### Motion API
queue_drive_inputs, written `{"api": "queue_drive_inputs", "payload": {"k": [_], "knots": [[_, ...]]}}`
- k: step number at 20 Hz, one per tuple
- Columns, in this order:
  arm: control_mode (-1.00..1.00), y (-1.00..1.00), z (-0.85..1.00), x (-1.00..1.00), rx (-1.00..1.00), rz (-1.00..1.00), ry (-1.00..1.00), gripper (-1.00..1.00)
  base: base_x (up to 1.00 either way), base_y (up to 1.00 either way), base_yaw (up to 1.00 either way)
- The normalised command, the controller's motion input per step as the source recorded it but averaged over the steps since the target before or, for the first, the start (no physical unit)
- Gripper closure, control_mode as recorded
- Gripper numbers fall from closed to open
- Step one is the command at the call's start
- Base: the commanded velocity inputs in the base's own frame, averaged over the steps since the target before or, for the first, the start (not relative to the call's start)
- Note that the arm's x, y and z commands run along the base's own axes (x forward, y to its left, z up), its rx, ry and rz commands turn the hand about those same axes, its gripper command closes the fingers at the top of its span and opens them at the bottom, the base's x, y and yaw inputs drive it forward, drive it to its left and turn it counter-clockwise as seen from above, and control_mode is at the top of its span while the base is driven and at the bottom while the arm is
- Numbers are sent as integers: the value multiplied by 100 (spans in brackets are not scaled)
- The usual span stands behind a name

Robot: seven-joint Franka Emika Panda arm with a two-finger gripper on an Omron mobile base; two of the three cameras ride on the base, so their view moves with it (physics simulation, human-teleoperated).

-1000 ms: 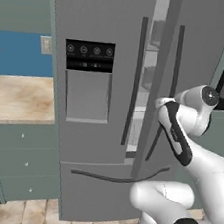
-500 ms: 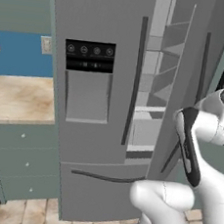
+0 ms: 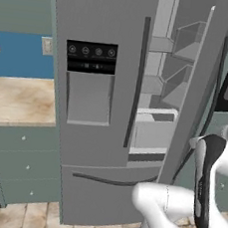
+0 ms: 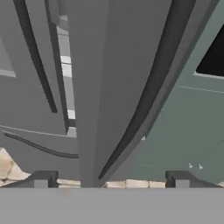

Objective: Open the fridge, grab two sodas, and place both sodas inside the bowl with ice on the dining counter.

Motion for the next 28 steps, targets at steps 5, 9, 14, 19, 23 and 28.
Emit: {"api": "queue_drive_inputs", "payload": {"k": [5, 9, 14, 19, 23, 28], "knots": [[-100, 78, 23, -35, -10, 1, 0, -100, 0, 0, 0], [-100, 100, 41, -1, -15, 2, 0, -100, 0, 0, 0], [-100, 95, 44, 11, -14, 0, 1, -100, 0, 0, 0], [-100, 45, 34, 64, -8, 0, 9, -100, 0, 0, 0], [-100, 18, 22, 83, -8, 0, 7, -100, 0, 0, 0], [-100, 1, 10, 90, -6, 0, 5, -100, 0, 0, 0]]}}
